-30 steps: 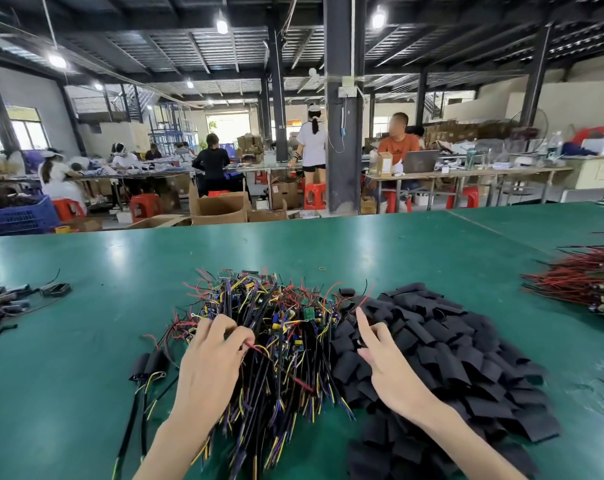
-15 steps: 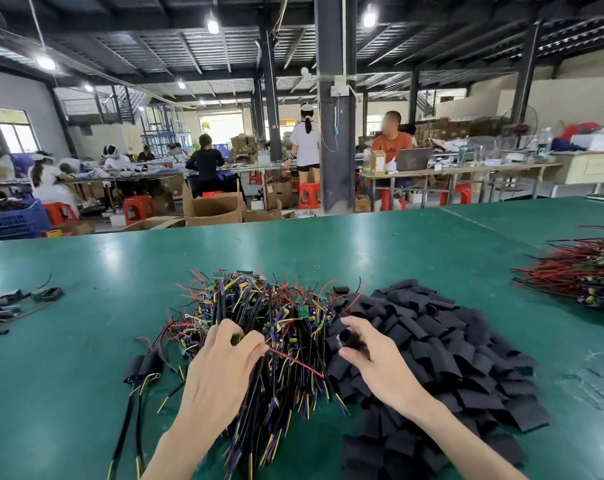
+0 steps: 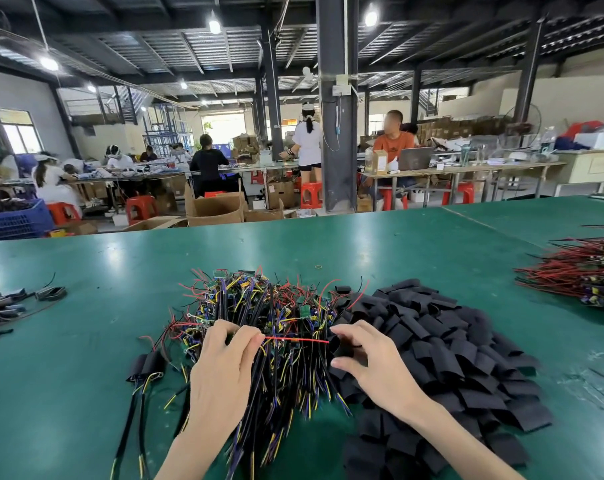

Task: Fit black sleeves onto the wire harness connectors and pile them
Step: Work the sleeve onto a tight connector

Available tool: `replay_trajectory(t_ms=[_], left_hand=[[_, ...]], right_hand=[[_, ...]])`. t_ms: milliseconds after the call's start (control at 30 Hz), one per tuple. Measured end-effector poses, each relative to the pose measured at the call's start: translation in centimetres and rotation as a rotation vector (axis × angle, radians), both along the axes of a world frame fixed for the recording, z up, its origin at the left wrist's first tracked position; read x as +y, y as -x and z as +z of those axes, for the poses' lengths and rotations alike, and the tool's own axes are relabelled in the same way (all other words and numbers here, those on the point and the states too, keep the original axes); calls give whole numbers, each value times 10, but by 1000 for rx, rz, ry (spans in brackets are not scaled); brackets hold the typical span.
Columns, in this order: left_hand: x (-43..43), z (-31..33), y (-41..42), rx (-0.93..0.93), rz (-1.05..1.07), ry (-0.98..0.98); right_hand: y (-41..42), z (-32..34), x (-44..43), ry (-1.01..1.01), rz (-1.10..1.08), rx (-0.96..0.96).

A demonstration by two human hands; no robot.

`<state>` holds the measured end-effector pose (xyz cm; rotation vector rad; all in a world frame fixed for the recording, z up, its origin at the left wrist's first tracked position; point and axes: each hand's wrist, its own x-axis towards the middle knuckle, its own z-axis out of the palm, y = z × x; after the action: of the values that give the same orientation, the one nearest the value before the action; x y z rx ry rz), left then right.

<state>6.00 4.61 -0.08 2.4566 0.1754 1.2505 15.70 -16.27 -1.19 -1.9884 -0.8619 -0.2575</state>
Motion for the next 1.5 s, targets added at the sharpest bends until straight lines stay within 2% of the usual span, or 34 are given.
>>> replay_trajectory(t_ms=[333, 700, 933, 1100, 1500], left_hand=[[-3, -2, -1, 6, -61, -84], [-8, -1, -1, -139, -123, -221], [-8, 0, 1, -299, -80, -209], [-10, 0, 2, -299, -122, -248], [-3, -3, -1, -261, -85, -181]], right_hand=[[3, 4, 0, -213, -4, 226], [6, 6, 0, -142, 8, 152], [3, 7, 0, -265, -9, 245], [2, 7, 0, -332, 36, 291], [4, 6, -1, -289, 117, 222]])
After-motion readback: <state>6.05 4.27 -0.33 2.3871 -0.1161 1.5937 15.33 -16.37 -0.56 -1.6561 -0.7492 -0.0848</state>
